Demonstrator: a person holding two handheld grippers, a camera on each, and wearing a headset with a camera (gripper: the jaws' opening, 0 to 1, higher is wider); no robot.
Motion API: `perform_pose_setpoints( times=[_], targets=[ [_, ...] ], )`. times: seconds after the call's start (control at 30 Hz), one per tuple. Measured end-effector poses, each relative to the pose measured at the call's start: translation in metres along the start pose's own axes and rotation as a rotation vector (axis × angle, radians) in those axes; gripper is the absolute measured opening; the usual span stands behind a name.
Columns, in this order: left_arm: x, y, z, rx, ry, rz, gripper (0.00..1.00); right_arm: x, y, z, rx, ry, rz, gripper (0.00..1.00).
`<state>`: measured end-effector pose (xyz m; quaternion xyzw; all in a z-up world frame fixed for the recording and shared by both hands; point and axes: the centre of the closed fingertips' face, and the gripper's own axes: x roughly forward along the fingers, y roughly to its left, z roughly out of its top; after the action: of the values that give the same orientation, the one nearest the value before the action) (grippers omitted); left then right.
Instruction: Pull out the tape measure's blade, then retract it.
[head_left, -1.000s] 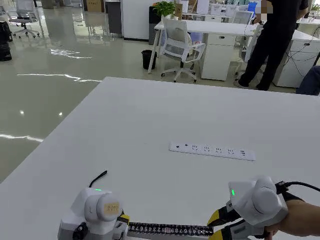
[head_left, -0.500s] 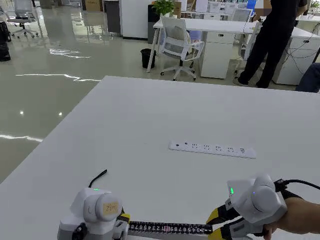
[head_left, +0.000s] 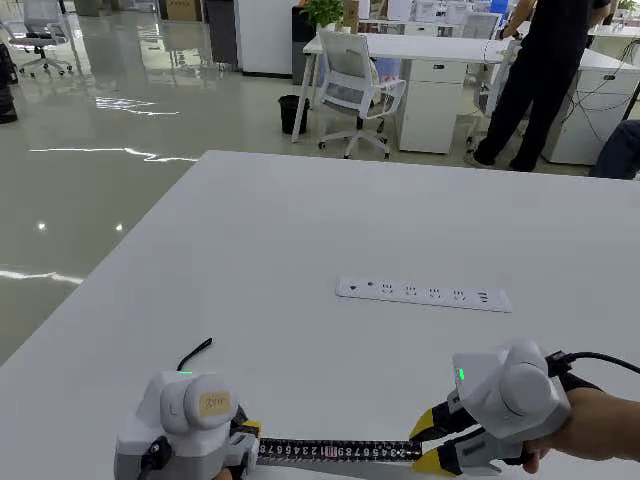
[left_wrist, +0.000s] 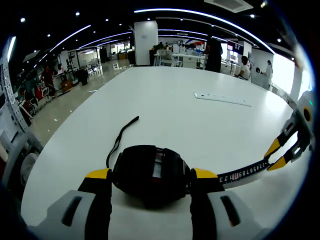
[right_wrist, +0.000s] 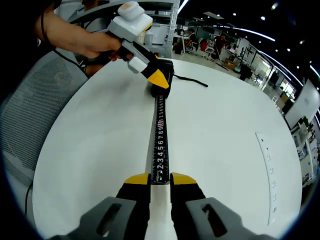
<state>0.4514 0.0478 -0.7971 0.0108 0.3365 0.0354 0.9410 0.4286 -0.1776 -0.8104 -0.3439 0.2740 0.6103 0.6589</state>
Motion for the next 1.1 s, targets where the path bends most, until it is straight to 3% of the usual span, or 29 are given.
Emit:
perform_pose_setpoints(
  times=[0.3,0.67,1.1],
  targets=[
    [0.0020,0.0002,-0.0001,-0.024,0.003,-0.005,0.60,0.0010,0.0003,-0.0007,0.006,-0.001,0.001,0.14],
    [0.0017,0.0000,-0.0007,0.023,0.001,0.005,0.56,0.0008,-0.0016,0.0028,-0.002,-0.004,-0.005,0.14],
    [0.0029,0.0002,-0.0008,0.035,0.002,-0.002,0.56,0.0069,-0.0012,0.0084,-0.018,-0.002,0.006,0.14]
  ],
)
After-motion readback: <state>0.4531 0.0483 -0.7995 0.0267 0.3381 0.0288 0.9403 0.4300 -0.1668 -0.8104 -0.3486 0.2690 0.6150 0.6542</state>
